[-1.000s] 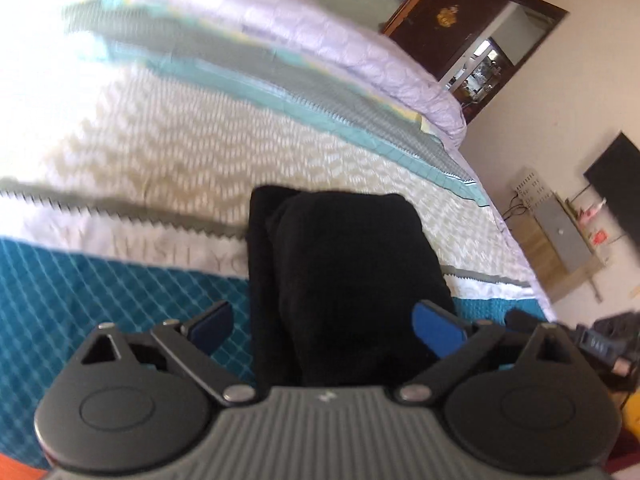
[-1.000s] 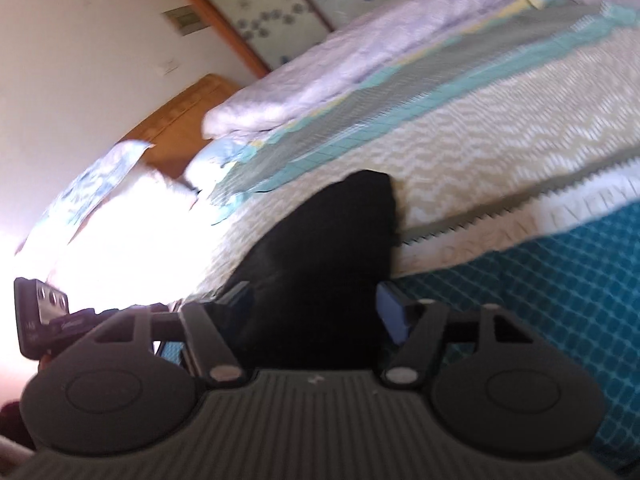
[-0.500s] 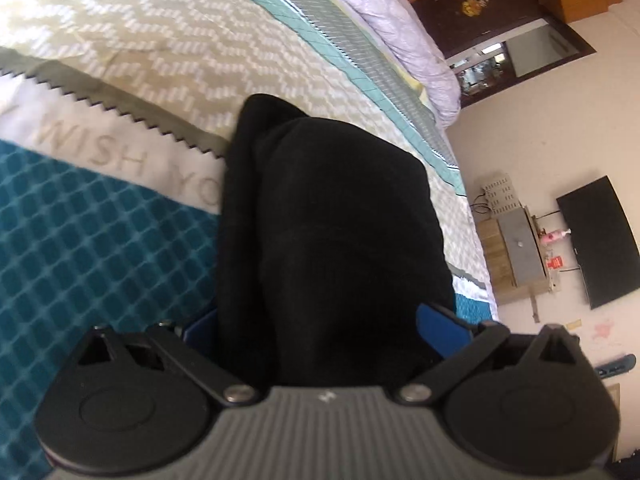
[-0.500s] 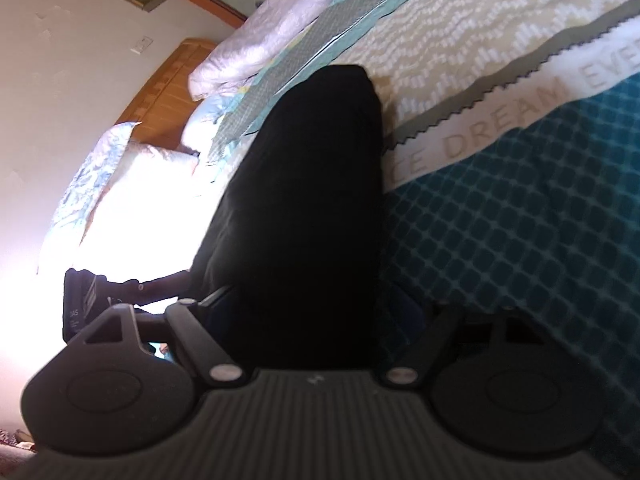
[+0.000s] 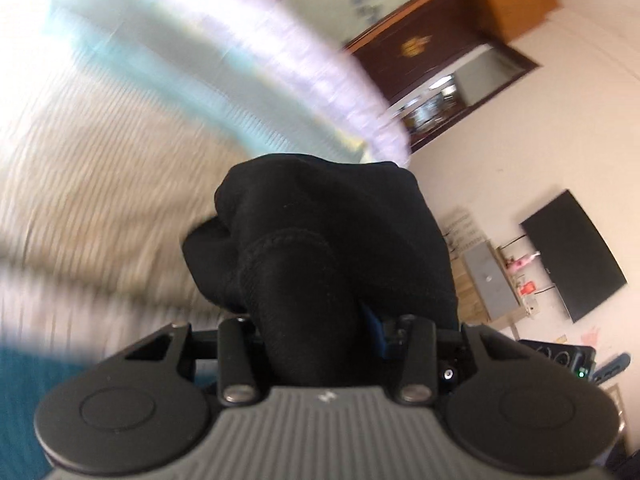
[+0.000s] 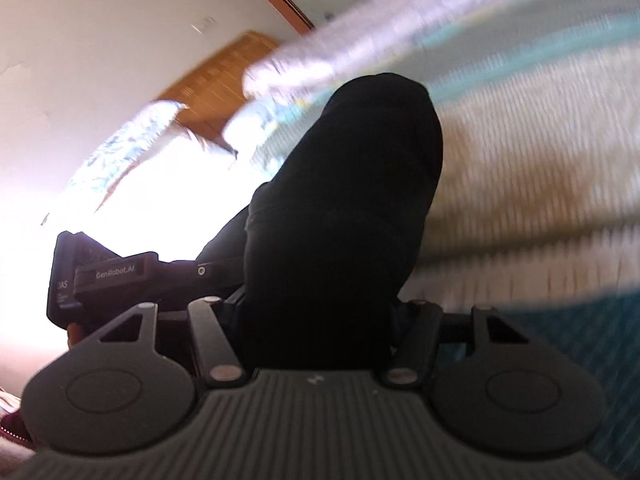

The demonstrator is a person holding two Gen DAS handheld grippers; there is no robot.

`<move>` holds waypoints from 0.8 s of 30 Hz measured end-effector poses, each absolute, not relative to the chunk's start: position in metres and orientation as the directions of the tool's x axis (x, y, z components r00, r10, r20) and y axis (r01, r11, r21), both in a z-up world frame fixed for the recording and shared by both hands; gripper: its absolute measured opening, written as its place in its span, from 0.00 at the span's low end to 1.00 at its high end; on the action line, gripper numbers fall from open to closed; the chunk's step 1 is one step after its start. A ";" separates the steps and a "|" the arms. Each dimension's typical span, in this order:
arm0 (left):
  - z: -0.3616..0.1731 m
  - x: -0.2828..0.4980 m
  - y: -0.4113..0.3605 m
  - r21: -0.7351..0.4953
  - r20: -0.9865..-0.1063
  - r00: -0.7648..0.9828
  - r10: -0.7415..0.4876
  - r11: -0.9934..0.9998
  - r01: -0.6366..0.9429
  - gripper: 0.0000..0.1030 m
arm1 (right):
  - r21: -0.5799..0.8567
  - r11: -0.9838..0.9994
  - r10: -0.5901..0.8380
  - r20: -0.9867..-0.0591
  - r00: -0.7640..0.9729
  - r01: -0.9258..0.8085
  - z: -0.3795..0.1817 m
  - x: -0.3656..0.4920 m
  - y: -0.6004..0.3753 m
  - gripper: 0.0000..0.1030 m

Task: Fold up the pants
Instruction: 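Release the folded pants with both grippers and lift away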

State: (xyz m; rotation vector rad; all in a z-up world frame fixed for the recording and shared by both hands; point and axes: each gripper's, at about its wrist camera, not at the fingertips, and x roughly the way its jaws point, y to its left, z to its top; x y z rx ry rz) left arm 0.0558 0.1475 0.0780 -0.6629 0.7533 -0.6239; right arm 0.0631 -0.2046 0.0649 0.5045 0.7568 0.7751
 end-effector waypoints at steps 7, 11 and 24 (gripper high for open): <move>0.124 0.179 0.121 -0.535 -0.412 0.686 -0.599 0.769 0.350 0.38 | 0.497 0.669 0.731 -0.307 0.609 -0.552 0.119 0.156 -0.195 0.62; 0.090 0.260 0.111 -0.527 -0.480 0.694 -0.536 0.809 0.260 0.38 | 0.502 0.703 0.696 -0.339 0.633 -0.505 0.103 0.240 -0.184 0.62; 0.026 0.303 0.100 -0.502 -0.627 0.689 -0.363 0.865 0.000 0.54 | 0.594 0.768 0.601 -0.540 0.589 -0.240 0.005 0.331 -0.162 0.76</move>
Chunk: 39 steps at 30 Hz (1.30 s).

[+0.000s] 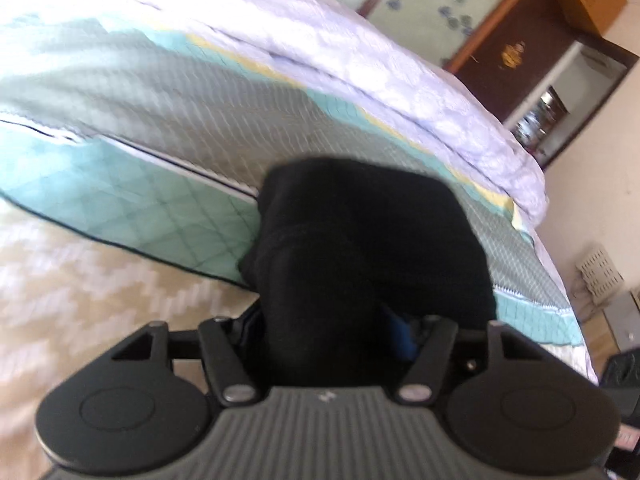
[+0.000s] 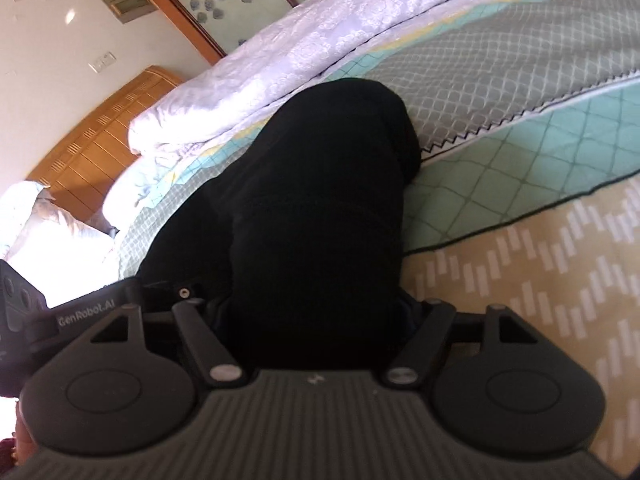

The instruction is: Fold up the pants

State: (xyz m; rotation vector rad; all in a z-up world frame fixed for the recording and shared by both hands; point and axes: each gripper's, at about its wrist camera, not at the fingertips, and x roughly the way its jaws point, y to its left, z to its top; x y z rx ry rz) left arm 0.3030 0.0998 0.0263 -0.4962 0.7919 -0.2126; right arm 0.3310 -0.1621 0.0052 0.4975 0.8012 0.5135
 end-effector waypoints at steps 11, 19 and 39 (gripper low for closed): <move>0.099 0.097 0.084 -0.249 -0.690 0.713 -0.130 0.966 -0.065 0.59 | 0.384 0.898 0.416 -0.579 0.701 -0.215 0.082 0.131 -0.192 0.81; 0.098 -0.013 0.064 -0.210 -0.718 0.686 -0.121 0.976 -0.047 0.86 | 0.385 0.915 0.364 -0.649 0.668 -0.125 0.075 0.020 -0.204 0.94; 0.097 -0.072 0.032 -0.081 -0.700 0.714 -0.028 0.996 -0.040 1.00 | 0.345 0.926 0.355 -0.658 0.665 -0.153 0.070 -0.058 -0.185 0.94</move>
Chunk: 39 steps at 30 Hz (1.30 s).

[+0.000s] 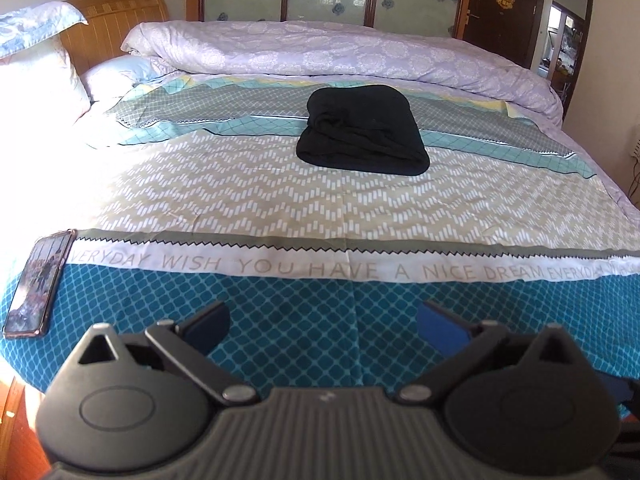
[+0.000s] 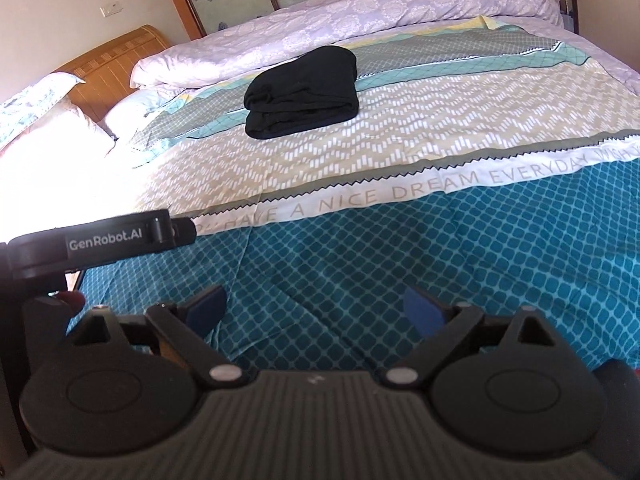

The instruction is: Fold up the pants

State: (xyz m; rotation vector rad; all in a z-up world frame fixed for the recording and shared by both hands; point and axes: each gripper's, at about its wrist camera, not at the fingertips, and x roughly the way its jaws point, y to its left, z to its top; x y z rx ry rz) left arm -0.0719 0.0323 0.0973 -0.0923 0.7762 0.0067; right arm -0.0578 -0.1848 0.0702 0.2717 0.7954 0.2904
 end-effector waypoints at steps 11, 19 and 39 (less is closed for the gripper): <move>0.079 -0.066 0.033 -0.051 -0.734 0.679 0.010 0.996 -0.070 1.00 | 0.316 0.946 0.278 -0.672 0.687 -0.074 0.059 -0.055 -0.188 0.94; 0.076 -0.065 0.031 -0.023 -0.739 0.673 0.034 0.997 -0.075 1.00 | 0.295 0.955 0.240 -0.683 0.689 -0.041 0.056 -0.052 -0.187 0.94; 0.089 -0.071 0.024 -0.039 -0.751 0.660 -0.002 0.998 -0.041 1.00 | 0.263 0.965 0.201 -0.683 0.703 -0.021 0.061 -0.056 -0.189 0.94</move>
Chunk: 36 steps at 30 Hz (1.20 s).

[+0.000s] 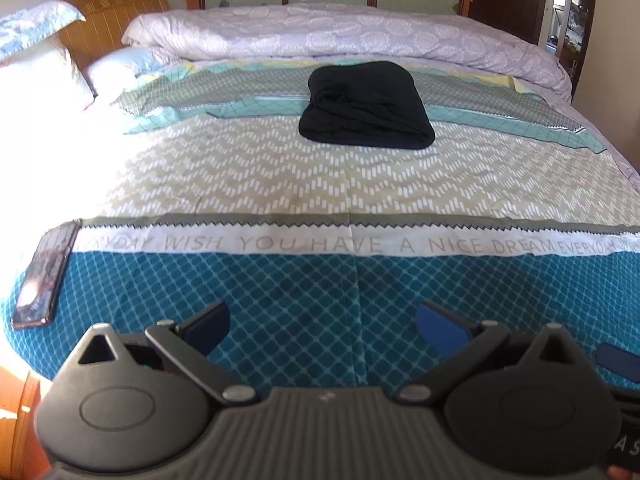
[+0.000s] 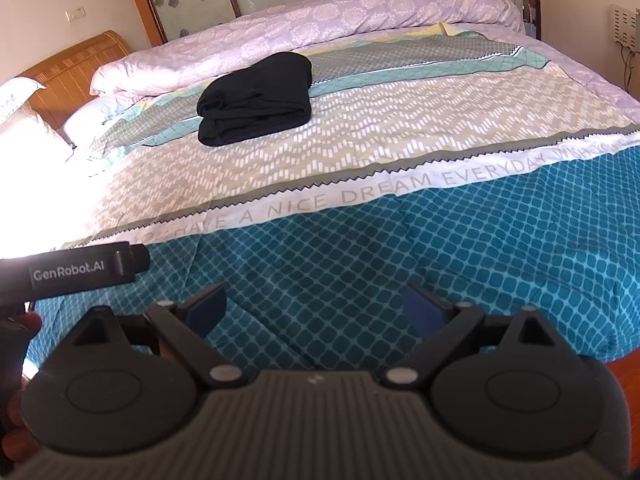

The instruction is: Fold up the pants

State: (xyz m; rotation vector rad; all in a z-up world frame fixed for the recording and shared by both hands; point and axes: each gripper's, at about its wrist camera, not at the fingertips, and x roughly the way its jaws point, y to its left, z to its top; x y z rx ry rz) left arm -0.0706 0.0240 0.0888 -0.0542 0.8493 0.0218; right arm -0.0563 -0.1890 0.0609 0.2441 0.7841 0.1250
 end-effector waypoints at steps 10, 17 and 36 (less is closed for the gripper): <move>0.090 -0.091 0.033 -0.072 -0.697 0.717 0.006 0.994 -0.079 1.00 | 0.257 0.966 0.177 -0.704 0.687 0.015 0.051 -0.051 -0.198 0.94; 0.080 -0.091 0.042 -0.140 -0.744 0.665 -0.065 0.988 -0.060 1.00 | 0.330 0.944 0.243 -0.703 0.669 0.004 0.050 -0.047 -0.205 0.94; 0.098 -0.091 0.036 -0.019 -0.729 0.685 0.001 1.000 -0.021 1.00 | 0.334 0.941 0.280 -0.672 0.685 -0.057 0.061 -0.050 -0.198 0.94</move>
